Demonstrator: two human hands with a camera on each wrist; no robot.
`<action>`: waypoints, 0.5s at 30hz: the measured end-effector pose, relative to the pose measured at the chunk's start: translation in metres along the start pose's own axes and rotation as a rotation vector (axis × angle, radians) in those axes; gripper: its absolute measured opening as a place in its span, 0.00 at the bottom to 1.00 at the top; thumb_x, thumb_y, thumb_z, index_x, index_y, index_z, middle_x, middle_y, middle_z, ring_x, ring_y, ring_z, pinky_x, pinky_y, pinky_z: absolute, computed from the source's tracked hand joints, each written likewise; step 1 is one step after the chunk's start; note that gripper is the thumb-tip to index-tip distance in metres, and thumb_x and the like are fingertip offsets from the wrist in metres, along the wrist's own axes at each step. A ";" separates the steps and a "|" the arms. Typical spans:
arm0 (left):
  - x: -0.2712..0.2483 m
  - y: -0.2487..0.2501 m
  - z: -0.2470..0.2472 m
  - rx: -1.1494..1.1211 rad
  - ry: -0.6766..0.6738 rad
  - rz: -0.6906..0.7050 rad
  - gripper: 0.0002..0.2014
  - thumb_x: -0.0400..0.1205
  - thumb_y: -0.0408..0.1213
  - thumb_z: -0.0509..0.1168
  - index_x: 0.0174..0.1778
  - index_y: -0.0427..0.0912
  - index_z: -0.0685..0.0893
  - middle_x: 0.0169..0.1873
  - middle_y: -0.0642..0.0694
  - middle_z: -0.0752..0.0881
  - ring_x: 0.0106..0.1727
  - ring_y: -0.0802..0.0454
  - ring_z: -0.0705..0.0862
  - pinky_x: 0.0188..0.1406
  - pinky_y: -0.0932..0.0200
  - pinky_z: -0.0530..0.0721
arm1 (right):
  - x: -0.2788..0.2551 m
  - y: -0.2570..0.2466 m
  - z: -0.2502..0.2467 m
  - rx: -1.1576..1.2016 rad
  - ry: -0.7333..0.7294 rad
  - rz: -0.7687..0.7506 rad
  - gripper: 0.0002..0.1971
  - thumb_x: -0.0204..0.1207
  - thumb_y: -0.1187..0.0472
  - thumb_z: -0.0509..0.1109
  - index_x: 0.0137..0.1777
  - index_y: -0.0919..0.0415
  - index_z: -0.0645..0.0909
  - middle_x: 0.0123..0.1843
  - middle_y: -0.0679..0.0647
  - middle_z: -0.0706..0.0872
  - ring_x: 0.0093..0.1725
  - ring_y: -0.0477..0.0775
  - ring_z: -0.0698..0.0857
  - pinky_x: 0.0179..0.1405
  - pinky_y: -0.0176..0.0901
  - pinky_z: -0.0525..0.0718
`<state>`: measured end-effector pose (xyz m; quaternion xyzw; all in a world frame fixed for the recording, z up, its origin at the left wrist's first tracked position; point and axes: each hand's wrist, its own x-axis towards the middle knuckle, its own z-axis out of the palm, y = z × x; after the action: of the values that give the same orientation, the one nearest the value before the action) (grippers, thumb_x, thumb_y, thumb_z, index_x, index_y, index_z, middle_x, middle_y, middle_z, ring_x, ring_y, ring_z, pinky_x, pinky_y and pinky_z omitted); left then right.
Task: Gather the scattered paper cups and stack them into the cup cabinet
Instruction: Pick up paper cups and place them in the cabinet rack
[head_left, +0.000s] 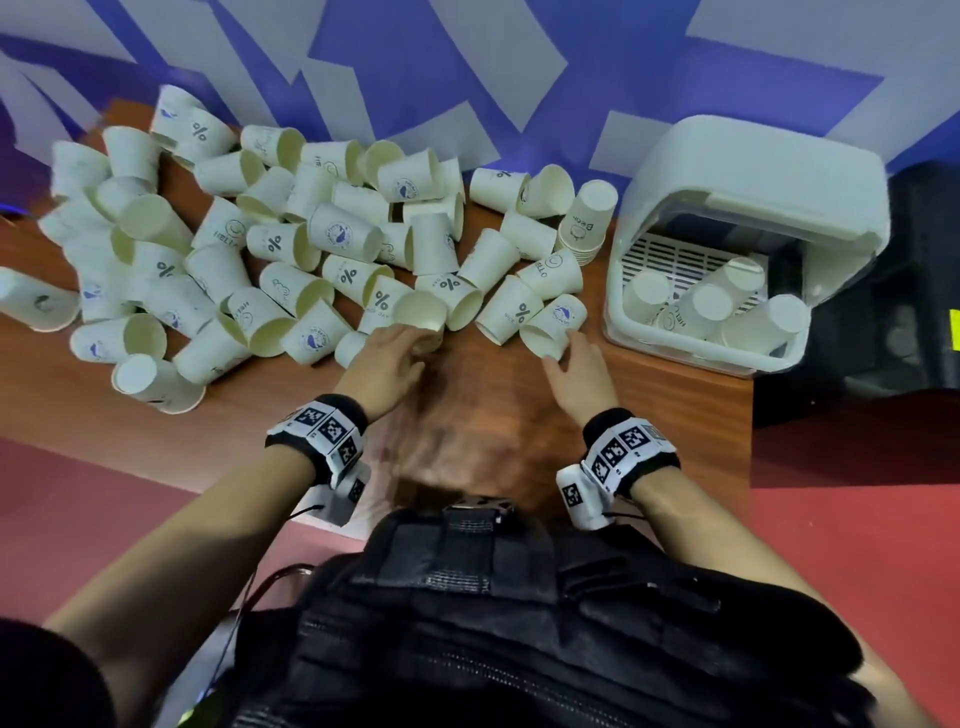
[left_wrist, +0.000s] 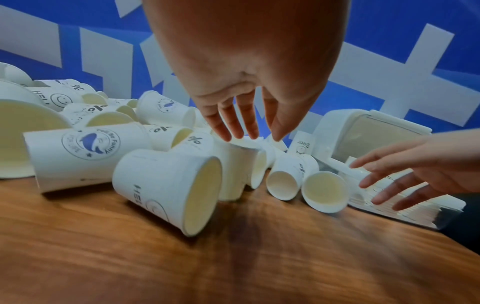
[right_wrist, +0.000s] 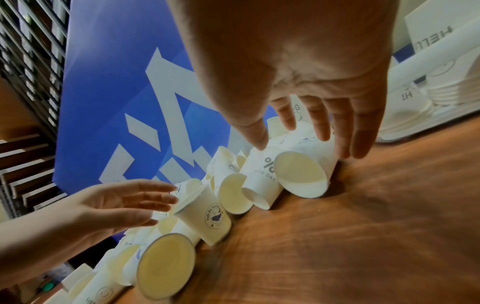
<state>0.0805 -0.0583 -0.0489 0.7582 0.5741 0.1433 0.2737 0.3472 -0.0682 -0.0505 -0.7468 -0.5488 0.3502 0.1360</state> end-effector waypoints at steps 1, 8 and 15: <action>0.004 -0.004 -0.004 -0.004 0.015 0.004 0.22 0.78 0.28 0.67 0.69 0.39 0.78 0.63 0.39 0.80 0.64 0.38 0.76 0.65 0.51 0.70 | 0.003 -0.002 0.002 0.003 0.009 0.022 0.28 0.82 0.52 0.60 0.81 0.58 0.60 0.70 0.62 0.72 0.67 0.64 0.76 0.62 0.52 0.75; 0.050 0.004 -0.007 0.033 -0.066 0.136 0.22 0.81 0.32 0.66 0.72 0.41 0.76 0.68 0.38 0.77 0.68 0.39 0.73 0.68 0.52 0.67 | 0.028 -0.011 0.004 0.077 0.053 0.160 0.31 0.82 0.50 0.60 0.82 0.56 0.56 0.73 0.64 0.71 0.67 0.67 0.76 0.64 0.55 0.75; 0.112 0.032 0.018 0.141 -0.272 0.186 0.30 0.80 0.36 0.64 0.80 0.42 0.65 0.73 0.38 0.72 0.71 0.37 0.71 0.68 0.50 0.67 | 0.062 -0.011 0.002 0.177 0.072 0.216 0.30 0.80 0.53 0.64 0.79 0.62 0.59 0.71 0.66 0.74 0.67 0.66 0.77 0.67 0.57 0.76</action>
<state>0.1493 0.0373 -0.0556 0.8377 0.4678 0.0234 0.2807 0.3476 -0.0084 -0.0688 -0.7987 -0.4269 0.3828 0.1824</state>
